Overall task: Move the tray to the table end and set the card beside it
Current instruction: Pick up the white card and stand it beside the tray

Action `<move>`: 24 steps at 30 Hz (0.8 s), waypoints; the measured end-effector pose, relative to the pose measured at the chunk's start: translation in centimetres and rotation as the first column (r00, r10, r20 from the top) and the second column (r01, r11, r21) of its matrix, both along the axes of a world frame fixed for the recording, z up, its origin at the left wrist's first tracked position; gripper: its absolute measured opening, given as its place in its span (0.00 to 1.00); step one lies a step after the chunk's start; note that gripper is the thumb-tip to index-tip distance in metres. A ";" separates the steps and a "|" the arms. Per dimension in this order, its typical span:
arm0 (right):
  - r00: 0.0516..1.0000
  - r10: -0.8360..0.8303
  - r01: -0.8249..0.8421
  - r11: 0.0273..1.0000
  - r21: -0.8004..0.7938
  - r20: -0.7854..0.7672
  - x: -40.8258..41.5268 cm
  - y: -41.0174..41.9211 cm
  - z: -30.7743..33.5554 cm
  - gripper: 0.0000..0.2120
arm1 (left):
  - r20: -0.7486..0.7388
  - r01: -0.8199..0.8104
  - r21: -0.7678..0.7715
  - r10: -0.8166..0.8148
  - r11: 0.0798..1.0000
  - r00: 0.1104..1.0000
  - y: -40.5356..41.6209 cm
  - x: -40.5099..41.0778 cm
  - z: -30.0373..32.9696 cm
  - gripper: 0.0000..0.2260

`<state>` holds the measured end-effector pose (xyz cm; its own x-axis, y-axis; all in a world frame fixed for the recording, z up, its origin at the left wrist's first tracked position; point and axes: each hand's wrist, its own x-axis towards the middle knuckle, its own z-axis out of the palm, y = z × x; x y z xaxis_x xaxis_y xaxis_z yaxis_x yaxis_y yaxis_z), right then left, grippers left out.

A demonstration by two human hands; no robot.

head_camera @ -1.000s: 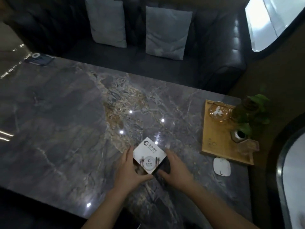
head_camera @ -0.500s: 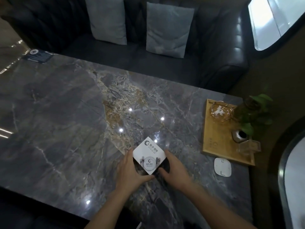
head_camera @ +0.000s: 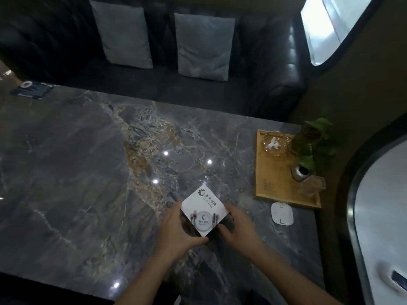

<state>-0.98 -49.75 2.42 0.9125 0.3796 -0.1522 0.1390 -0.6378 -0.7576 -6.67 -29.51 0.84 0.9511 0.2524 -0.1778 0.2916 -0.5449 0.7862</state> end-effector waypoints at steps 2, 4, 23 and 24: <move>1.000 -0.013 0.013 1.000 -0.015 0.003 -0.3 -1.0 0.2 0.23 | 0.008 0.041 0.009 -0.041 0.999 0.999 -0.5 0.1 0.4 0.41; 1.000 -0.025 0.025 0.999 -0.020 0.007 -0.6 -2.1 0.5 0.20 | 0.011 0.099 0.016 -0.099 0.995 0.995 -1.0 0.3 0.8 0.41; 0.991 -0.128 0.130 0.984 -0.123 0.024 -4.8 -12.4 1.2 0.29 | -0.037 0.500 0.044 -0.498 0.865 0.866 -10.6 2.2 0.7 0.45; 0.991 -0.130 0.133 0.984 -0.121 0.036 -5.1 -12.9 1.2 0.28 | -0.039 0.520 0.037 -0.519 0.853 0.854 -11.2 2.3 0.6 0.44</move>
